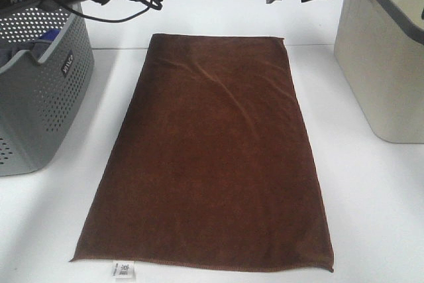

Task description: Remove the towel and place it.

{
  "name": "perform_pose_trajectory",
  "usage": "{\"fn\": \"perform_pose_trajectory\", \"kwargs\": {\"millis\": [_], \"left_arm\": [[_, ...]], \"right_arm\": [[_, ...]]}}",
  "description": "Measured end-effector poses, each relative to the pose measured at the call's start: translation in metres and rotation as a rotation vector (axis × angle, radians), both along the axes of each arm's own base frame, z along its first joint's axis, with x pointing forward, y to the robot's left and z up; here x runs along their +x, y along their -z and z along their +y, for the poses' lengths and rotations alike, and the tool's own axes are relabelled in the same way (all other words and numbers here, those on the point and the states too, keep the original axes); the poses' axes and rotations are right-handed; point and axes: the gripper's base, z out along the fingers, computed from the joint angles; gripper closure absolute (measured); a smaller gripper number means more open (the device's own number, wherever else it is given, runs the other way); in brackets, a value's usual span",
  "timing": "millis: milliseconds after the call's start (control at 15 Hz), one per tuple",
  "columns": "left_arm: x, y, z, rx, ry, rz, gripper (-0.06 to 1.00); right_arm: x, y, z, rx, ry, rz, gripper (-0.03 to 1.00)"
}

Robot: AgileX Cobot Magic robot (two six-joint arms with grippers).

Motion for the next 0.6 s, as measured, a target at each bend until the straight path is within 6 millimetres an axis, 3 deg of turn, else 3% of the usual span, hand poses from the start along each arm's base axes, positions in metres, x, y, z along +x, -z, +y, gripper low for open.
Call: {"fn": "perform_pose_trajectory", "kwargs": {"millis": [200,267,467,600], "left_arm": [[-0.017,-0.039,-0.003,0.022,-0.046,0.113,0.34],[-0.026,-0.053,-0.003,0.022,-0.062,0.157,0.34],[-0.062,-0.105,-0.002,0.039,-0.099,0.325,0.34],[-0.086,-0.132,0.005,0.067,-0.115,0.419,0.34]], "right_arm": [[-0.024,-0.051,-0.004,-0.01,-0.007,0.075,0.24],[-0.028,-0.057,-0.005,-0.015,-0.009,0.092,0.24],[-0.058,-0.105,-0.012,-0.03,-0.012,0.161,0.24],[-0.077,-0.124,-0.015,-0.041,-0.016,0.238,0.24]]}}
